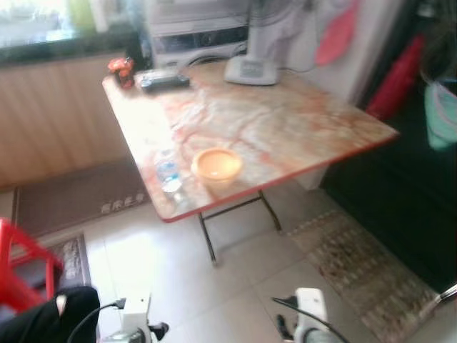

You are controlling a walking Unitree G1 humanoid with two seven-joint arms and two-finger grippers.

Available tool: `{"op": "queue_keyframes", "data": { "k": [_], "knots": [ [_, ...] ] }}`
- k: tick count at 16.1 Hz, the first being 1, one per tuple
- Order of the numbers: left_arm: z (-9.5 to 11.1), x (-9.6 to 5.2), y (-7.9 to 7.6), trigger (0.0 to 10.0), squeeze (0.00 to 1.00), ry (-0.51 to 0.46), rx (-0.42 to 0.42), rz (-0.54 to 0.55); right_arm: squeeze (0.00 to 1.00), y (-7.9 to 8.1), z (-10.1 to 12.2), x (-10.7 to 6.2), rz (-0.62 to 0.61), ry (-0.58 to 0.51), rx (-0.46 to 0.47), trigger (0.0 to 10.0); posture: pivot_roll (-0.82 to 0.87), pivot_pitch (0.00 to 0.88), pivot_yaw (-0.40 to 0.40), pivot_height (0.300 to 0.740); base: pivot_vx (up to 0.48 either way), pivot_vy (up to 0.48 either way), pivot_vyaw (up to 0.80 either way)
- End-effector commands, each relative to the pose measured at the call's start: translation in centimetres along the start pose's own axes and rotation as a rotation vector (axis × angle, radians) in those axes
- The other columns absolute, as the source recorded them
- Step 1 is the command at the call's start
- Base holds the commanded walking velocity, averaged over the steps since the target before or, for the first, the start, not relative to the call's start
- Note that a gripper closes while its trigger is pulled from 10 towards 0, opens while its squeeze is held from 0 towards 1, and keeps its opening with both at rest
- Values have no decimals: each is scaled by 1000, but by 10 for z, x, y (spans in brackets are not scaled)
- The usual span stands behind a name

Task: Restocking fridge

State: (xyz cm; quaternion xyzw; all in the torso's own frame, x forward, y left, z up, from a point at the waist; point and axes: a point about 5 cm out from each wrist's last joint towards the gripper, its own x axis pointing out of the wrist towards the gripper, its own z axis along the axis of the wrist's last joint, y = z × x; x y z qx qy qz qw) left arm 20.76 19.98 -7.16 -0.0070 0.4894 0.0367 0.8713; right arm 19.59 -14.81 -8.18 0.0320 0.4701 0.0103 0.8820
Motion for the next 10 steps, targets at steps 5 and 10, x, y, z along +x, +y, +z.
{"op": "queue_keyframes", "data": {
  "k": [5, 10],
  "knots": [
    [-2, 0, 1, 10000, 0, 11, -7, 6, 0, 1, 5, 1, 23, -12, -45, 10000, 47, 0, -46, 740, 260, 0, 286],
    [1, 0, 2, 10000, 0, -12, 16, 28, 0, 1, 5, 1, 18, -12, -4, 10000, 51, 0, -47, 740, 103, 0, 280]
  ]
}}
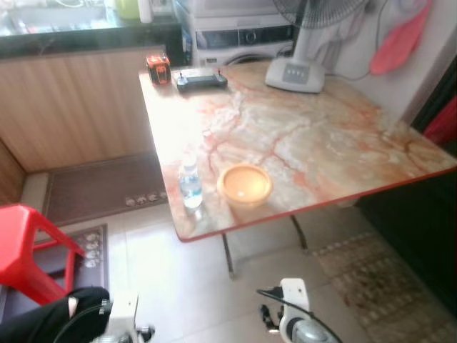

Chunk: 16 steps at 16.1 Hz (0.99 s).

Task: Restocking fridge

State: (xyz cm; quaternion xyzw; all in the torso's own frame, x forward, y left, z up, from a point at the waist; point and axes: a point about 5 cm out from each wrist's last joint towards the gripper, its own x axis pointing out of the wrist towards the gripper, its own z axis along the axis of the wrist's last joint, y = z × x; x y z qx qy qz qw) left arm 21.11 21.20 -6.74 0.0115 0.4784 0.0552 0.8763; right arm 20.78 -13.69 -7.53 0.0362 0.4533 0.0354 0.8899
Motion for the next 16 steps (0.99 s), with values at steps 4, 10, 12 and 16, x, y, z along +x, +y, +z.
{"op": "queue_keyframes", "data": {
  "k": [4, 10, 12, 16],
  "knots": [
    [-4, 0, -9, 10000, 0, 7, 6, -9, 0, -10, -8, -2, -26, 25, 14, 10000, 53, 0, -44, 740, 0, 0, 0],
    [-3, 0, -6, 10000, 0, -22, 22, 38, 0, -10, -9, -2, -25, 26, 16, 10000, 50, 0, -40, 740, 0, 0, 0],
    [3, -1, -1, 10000, 0, -125, -3, 151, 0, -10, -10, -2, -24, 28, 15, 10000, 42, 0, -33, 740, 0, 0, 0],
    [12, -9, 7, 10000, 0, -327, -48, 359, 0, -10, -11, -3, -25, 29, 13, 10000, 44, 0, -31, 740, 0, 0, 0]
  ]
}}
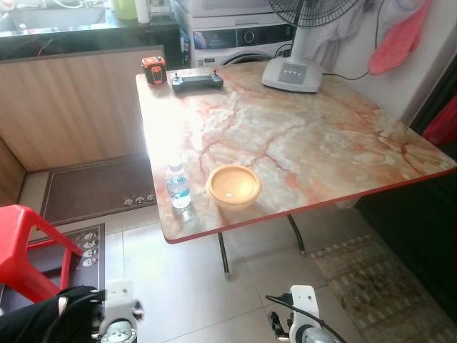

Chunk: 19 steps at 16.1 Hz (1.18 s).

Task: Restocking fridge

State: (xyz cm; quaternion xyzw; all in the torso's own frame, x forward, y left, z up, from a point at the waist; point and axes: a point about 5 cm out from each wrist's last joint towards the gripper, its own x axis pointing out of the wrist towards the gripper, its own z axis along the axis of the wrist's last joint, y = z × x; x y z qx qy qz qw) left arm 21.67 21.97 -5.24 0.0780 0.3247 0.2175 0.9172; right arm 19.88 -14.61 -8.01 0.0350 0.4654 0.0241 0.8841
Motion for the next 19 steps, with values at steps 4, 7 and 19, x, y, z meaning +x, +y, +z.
{"op": "queue_keyframes", "data": {
  "k": [4, 7, 19],
  "knots": [
    [53, 14, 64, 10000, 0, -326, -1, 210, 0, -1, -2, 0, -2, 4, -1, 10000, 43, 0, -32, 740, 0, 0, 0],
    [104, 10, 62, 10000, 0, -589, 40, 264, 0, -2, -1, 0, -2, 3, -5, 10000, 43, 0, -34, 740, 0, 0, 0],
    [292, -71, 36, 10000, 0, -1380, 69, 160, 0, -2, 1, 0, -1, -3, -5, 10000, 49, 0, -44, 740, 0, 0, 0]
  ]
}}
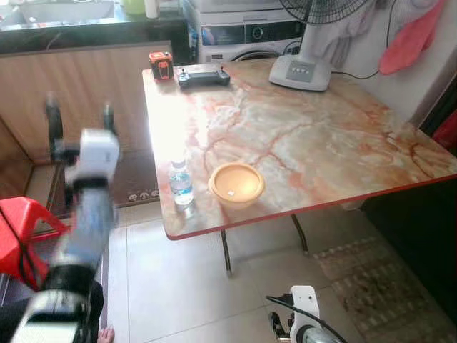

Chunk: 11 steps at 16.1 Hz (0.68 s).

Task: Restocking fridge

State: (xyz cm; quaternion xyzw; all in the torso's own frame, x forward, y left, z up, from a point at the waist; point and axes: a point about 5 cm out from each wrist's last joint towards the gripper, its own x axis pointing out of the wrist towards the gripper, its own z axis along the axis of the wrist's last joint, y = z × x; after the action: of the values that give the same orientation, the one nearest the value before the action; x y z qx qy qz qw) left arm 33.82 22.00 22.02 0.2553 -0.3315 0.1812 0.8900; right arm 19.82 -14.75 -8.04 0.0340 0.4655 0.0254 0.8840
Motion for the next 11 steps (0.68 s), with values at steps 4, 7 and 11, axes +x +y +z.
{"op": "queue_keyframes", "data": {
  "k": [4, 7, 11],
  "knots": [
    [31, 10, -37, 10000, 0, 16, -253, -204, 0, 1, -5, -1, -7, 4, 3, 10000, 10, 0, -25, 740, 0, 0, 0],
    [36, -24, -62, 10000, 0, 68, -354, -328, 0, -1, -16, -2, -37, 23, 36, 10000, -11, 0, 5, 740, 0, 0, 0],
    [57, -89, -84, 10000, 0, 135, -423, -484, 0, -5, -42, -8, -84, 55, 88, 10000, -56, 0, 32, 740, 0, 0, 0]
  ]
}}
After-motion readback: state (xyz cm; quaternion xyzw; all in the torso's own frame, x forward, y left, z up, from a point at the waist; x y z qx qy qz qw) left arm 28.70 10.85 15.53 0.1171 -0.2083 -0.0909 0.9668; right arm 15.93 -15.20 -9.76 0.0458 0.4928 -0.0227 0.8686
